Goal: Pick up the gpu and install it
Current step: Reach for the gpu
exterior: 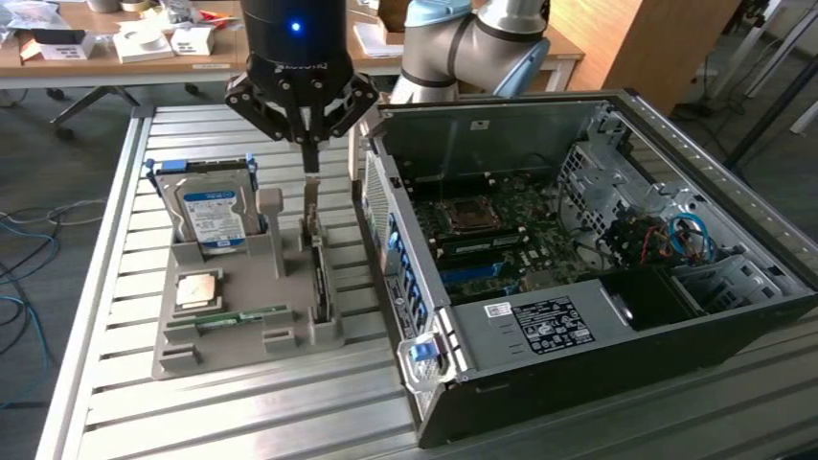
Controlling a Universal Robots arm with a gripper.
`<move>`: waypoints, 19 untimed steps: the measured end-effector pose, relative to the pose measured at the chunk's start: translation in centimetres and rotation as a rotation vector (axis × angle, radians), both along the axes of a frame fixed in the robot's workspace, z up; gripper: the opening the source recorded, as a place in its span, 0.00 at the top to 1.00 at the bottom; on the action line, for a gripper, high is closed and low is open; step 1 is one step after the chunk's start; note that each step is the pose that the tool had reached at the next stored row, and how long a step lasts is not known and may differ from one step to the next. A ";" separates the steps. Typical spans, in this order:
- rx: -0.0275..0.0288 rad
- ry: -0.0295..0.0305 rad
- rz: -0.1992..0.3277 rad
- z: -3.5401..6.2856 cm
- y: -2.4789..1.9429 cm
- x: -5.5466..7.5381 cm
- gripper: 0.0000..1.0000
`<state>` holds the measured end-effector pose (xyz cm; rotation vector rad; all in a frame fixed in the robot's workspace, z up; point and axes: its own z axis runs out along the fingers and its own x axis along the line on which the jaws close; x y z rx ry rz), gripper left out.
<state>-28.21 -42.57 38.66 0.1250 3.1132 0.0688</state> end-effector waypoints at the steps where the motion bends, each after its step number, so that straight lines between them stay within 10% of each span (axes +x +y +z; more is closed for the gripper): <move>1: 0.0000 0.0000 0.000 0.00 -0.14 0.0 0.89; 19: -0.0001 -0.0001 0.000 0.00 -1.70 -0.1 0.89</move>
